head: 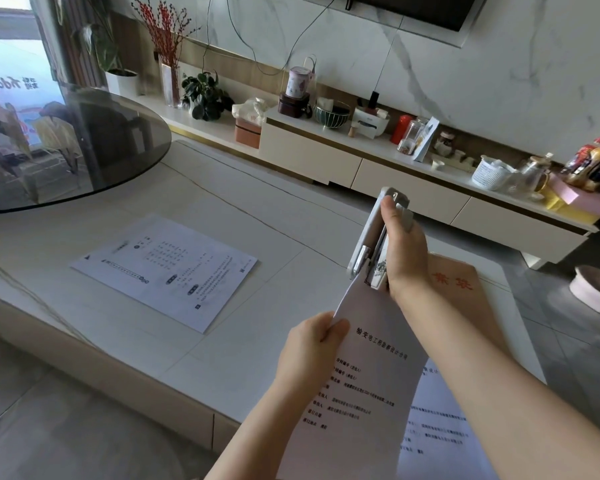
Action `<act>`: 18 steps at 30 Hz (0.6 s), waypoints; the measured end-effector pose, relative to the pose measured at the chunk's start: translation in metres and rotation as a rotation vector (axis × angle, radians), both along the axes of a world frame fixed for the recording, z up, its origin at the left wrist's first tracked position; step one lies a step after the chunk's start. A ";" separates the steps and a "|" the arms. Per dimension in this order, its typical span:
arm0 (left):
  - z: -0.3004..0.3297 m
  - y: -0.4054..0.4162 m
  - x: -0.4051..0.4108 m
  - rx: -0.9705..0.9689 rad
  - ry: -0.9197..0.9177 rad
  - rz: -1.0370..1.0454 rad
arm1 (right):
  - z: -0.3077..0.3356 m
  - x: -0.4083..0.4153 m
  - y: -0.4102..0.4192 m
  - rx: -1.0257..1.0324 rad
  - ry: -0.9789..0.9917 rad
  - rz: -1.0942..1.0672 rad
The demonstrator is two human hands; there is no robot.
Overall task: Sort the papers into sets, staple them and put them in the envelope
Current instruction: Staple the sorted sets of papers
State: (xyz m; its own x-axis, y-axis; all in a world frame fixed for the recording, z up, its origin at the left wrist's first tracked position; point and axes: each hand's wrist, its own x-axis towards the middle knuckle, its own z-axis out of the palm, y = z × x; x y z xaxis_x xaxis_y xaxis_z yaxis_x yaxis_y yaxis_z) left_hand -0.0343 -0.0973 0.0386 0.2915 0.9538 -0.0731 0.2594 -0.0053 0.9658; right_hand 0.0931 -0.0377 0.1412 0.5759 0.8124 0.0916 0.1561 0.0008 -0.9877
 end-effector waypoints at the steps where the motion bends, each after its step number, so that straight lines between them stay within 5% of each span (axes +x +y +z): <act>1: 0.000 0.001 -0.001 -0.014 -0.007 -0.020 | 0.000 -0.001 -0.001 0.004 -0.002 -0.009; 7: 0.015 0.008 -0.003 -0.117 -0.367 -0.070 | -0.010 -0.018 -0.012 -0.017 -0.107 0.026; 18: 0.022 0.008 -0.003 0.200 -0.385 0.008 | -0.017 -0.032 -0.016 -0.084 -0.125 0.082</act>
State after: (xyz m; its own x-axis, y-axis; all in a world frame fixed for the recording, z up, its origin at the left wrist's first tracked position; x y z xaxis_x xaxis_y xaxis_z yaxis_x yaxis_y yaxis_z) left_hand -0.0371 -0.0892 0.0601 0.2542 0.9403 0.2261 -0.1190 -0.2016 0.9722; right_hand 0.0609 -0.0536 0.1240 0.4956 0.8640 0.0885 0.2804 -0.0627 -0.9578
